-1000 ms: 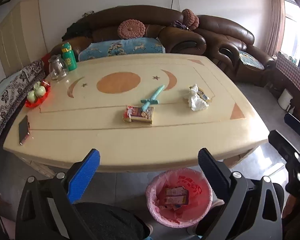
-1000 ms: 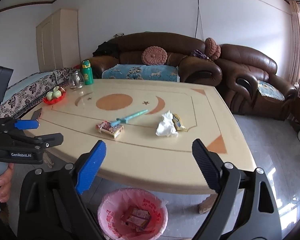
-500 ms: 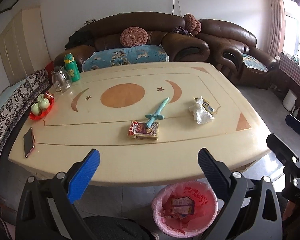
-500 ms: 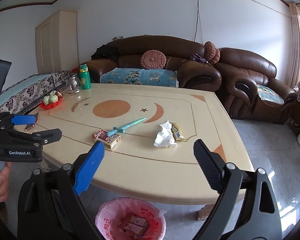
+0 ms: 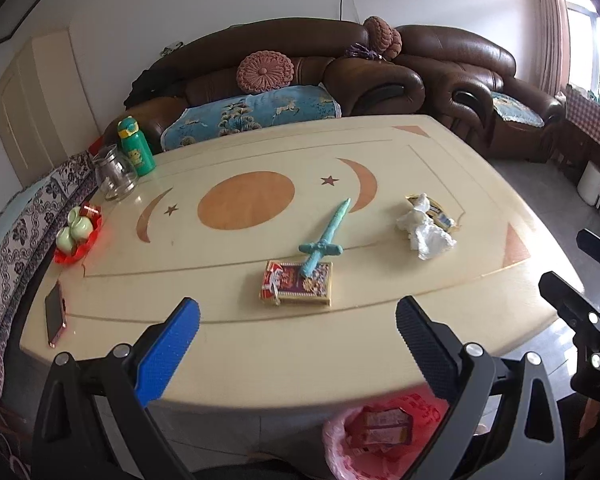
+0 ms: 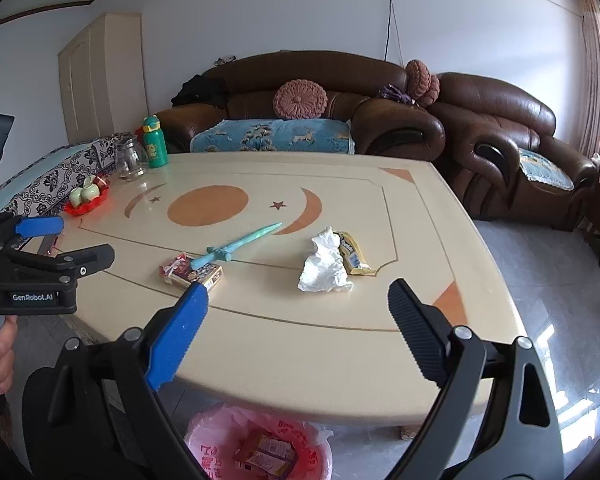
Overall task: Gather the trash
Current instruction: 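Raise both tools from the bin back over the table, then grasp the white tissue with the right gripper while the left grasps the teal toy sword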
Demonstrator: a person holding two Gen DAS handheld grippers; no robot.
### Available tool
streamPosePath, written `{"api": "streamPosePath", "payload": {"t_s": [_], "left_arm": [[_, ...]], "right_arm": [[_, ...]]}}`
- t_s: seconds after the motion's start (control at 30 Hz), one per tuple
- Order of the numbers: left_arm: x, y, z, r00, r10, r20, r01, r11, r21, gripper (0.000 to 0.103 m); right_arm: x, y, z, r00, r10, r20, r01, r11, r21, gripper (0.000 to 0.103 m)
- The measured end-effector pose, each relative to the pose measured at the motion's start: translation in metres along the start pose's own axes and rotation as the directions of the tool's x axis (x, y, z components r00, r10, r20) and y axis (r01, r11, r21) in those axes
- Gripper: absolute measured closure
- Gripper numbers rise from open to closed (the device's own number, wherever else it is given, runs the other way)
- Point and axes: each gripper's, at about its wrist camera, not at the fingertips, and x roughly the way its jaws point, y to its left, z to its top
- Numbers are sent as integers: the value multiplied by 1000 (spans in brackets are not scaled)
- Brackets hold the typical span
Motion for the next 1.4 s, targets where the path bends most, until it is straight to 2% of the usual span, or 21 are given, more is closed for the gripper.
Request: {"api": "streamPosePath", "payload": {"t_s": [0.17, 0.4, 0.47, 0.53, 0.83, 1.23, 1.4], "left_arm": [[34, 1, 14, 1000, -29, -1, 29, 999, 39, 7], [94, -15, 38, 997, -57, -44, 63, 983, 170, 7], [114, -21, 48, 993, -95, -74, 108, 975, 195, 7], [135, -22, 57, 986, -127, -108, 146, 971, 192, 7], [196, -29, 79, 980, -108, -165, 144, 964, 223, 7], [246, -33, 91, 963, -133, -234, 188, 954, 233, 7], [266, -33, 97, 949, -151, -277, 218, 948, 231, 7]], "right_arm": [[30, -5, 2, 1000, -2, -20, 2, 1000, 1, 14], [84, -10, 5, 998, 7, -55, -7, 1000, 14, 14], [99, -10, 7, 998, 9, -65, -8, 1000, 15, 14], [117, -14, 9, 997, 22, -78, -20, 999, 26, 14], [167, -24, 11, 991, 37, -131, -32, 999, 42, 14], [205, -30, 7, 975, 89, -203, -80, 995, 53, 14], [217, -32, 6, 970, 94, -226, -83, 995, 57, 14]]}}
